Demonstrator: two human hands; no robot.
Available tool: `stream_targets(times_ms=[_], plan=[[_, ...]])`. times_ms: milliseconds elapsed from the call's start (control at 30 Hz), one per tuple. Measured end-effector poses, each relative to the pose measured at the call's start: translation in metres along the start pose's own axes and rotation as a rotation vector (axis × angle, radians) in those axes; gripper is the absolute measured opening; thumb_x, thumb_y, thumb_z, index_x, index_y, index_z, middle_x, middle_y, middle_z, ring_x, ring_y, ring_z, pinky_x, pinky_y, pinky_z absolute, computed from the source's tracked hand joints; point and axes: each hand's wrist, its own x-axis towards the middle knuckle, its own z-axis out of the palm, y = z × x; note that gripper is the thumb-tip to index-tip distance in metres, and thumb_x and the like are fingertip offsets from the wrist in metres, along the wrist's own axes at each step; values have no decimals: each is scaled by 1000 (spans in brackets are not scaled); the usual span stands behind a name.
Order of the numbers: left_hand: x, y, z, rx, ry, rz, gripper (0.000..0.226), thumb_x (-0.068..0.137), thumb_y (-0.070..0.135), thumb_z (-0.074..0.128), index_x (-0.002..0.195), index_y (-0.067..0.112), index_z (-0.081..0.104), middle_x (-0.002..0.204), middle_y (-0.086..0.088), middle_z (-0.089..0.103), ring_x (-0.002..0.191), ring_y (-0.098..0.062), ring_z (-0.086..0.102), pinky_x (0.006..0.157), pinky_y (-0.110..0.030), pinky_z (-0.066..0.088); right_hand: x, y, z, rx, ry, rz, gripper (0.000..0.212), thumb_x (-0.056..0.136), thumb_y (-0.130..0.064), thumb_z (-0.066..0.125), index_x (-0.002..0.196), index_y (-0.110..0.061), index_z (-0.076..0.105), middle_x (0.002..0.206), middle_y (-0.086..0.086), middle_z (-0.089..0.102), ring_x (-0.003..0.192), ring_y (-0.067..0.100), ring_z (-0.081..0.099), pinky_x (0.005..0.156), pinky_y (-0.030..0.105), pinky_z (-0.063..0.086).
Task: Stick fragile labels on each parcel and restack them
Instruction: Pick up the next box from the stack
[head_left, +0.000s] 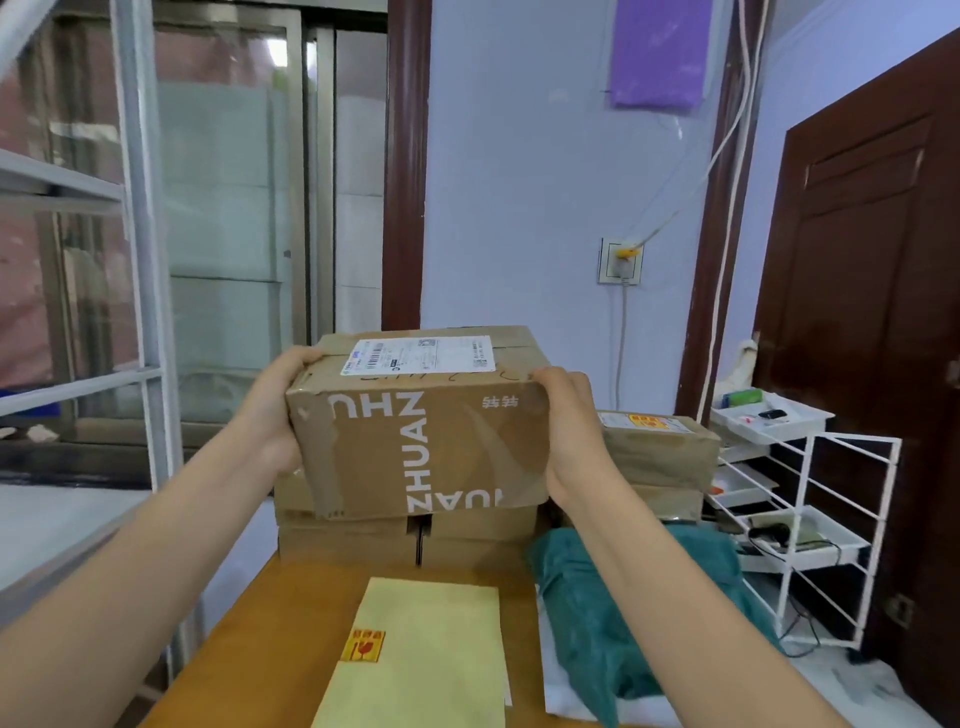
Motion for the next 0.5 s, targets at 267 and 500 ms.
stream_targets(times_ms=[267,500], plan=[[-44,-50,1,27,4,-111,29,91,41,54,97,17,69,81,-5,74,64,-18,71,66,-33,52,-46,35,-35,-79,100,27,39,64,-61,55,94,-36,51,121,1,50,115,22,51,100,49,44],[-64,-105,-16,-1,41,-226,30,88,40,59,102,15,68,89,-10,74,66,-22,71,61,-32,54,-67,86,-66,-55,-22,140,48,77,-46,54,123,-32,56,126,0,57,111,21,60,89,40,51]])
